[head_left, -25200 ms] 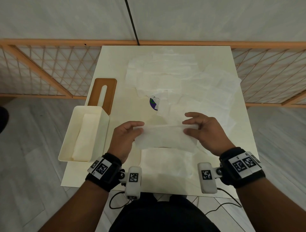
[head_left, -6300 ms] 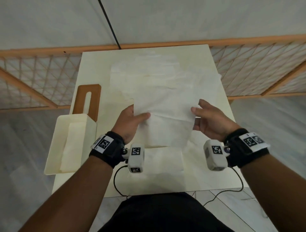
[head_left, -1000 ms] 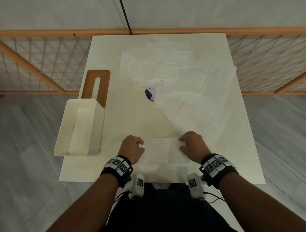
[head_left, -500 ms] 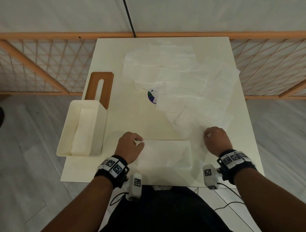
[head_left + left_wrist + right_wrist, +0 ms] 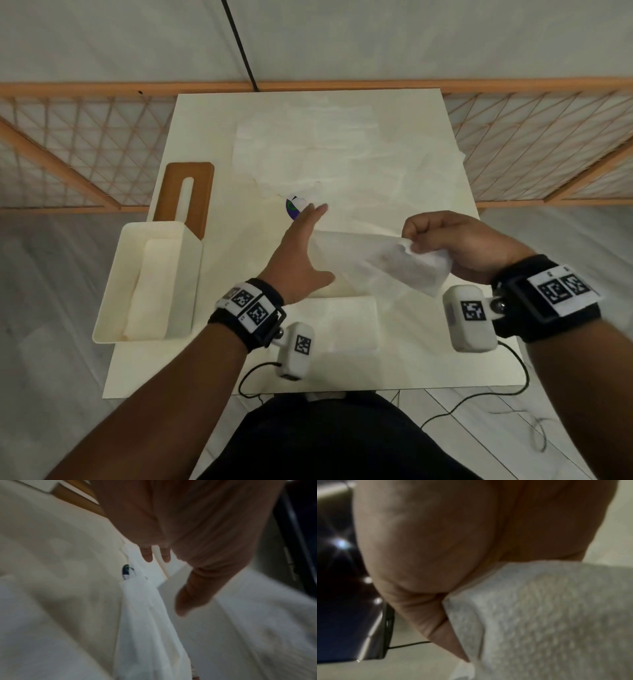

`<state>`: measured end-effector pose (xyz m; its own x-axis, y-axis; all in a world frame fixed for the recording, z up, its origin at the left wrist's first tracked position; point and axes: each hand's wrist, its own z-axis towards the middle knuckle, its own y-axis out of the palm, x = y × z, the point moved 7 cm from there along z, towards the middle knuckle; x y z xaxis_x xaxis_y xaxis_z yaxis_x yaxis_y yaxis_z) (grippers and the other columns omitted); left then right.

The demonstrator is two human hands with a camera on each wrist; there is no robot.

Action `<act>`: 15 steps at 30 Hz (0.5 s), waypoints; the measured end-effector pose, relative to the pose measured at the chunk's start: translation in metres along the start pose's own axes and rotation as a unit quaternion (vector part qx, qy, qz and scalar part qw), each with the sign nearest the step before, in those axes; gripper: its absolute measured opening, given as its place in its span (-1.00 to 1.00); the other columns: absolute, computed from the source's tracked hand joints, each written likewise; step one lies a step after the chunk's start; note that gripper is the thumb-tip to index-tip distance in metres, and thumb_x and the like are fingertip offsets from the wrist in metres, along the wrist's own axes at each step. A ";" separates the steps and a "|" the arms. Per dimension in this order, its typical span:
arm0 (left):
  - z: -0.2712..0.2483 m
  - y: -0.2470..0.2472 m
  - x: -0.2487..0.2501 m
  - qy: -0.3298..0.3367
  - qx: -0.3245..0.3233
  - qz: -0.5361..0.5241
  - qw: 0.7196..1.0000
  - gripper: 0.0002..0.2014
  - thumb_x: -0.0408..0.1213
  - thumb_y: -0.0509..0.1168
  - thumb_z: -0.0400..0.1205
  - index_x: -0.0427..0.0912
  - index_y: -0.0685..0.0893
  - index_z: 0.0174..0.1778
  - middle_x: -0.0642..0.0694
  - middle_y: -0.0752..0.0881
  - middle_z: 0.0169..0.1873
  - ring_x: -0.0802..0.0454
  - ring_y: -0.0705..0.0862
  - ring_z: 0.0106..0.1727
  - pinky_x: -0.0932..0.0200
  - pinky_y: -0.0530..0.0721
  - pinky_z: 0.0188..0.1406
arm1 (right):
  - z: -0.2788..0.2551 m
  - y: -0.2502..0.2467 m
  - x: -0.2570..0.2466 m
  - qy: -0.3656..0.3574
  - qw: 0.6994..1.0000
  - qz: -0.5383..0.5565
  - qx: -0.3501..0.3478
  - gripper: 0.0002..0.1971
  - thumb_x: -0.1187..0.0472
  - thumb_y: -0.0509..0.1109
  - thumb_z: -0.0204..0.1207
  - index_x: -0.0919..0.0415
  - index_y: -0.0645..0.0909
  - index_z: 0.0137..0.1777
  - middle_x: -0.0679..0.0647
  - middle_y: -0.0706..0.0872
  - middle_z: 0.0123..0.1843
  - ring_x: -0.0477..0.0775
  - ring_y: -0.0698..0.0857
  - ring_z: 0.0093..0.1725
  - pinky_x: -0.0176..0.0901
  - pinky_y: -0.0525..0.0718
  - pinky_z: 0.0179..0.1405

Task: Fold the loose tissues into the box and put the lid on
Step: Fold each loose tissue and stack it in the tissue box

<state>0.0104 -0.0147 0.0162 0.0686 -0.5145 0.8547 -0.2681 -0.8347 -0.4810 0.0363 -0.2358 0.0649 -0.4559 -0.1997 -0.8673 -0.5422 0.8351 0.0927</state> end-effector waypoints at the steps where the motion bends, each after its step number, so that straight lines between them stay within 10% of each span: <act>1: 0.004 0.000 0.006 0.009 -0.010 -0.007 1.000 -0.14 -0.35 0.60 0.43 0.16 0.37 0.60 0.23 0.26 0.61 0.42 0.27 0.57 0.45 0.24 0.49 | -0.001 0.003 -0.003 -0.007 0.999 0.037 -0.005 -0.98 0.39 0.34 0.31 0.33 0.57 -0.25 0.15 0.60 -0.39 0.02 0.60 -0.46 -0.27 0.53 -0.50; 4: 0.008 -0.008 0.006 -0.037 -0.007 -0.107 0.994 -0.52 -0.19 0.56 0.45 -0.06 0.72 0.32 0.05 0.76 0.23 0.15 0.70 0.27 0.08 0.59 0.40 | 0.003 -0.006 -0.003 -0.043 0.989 0.130 0.048 -0.97 0.36 0.36 0.42 0.28 0.60 -0.16 0.14 0.66 -0.29 0.05 0.66 -0.36 -0.23 0.58 -0.42; 8: 0.000 -0.024 -0.002 -0.094 0.067 -0.276 0.954 -0.77 -0.37 0.49 0.47 -0.23 0.77 0.05 -0.22 0.84 -0.05 -0.19 0.81 -0.02 -0.12 0.73 0.11 | 0.007 -0.006 0.022 -0.040 0.959 0.260 0.102 -0.61 -0.05 0.25 0.68 0.20 0.65 0.31 0.17 0.77 0.22 0.20 0.75 0.18 0.07 0.77 0.08; 11: -0.008 -0.029 -0.014 -0.127 0.096 -0.310 0.937 -0.58 -0.51 0.46 0.55 -0.16 0.63 0.32 -0.14 0.81 0.11 -0.10 0.80 0.10 -0.14 0.74 0.16 | 0.008 0.016 0.038 -0.047 0.964 0.251 0.070 -0.34 -0.07 0.45 0.53 0.08 0.42 0.60 0.17 0.68 0.45 0.20 0.69 0.39 0.22 0.69 0.27; 15: -0.020 -0.037 -0.033 -0.160 0.127 -0.289 0.935 -0.14 -0.43 0.53 0.52 0.12 0.26 0.65 -0.03 0.77 0.19 0.06 0.80 0.12 -0.05 0.78 0.14 | 0.012 0.023 0.050 -0.054 0.967 0.196 0.153 -0.03 0.52 0.52 0.39 -0.14 0.20 0.68 0.28 0.79 0.24 0.30 0.78 0.22 0.27 0.67 0.33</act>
<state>-0.0013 0.0367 0.0095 0.4256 0.0397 0.9040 0.1373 -0.9903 -0.0212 0.0089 -0.2202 0.0179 -0.4984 0.2037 -0.8427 -0.1003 0.9519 0.2895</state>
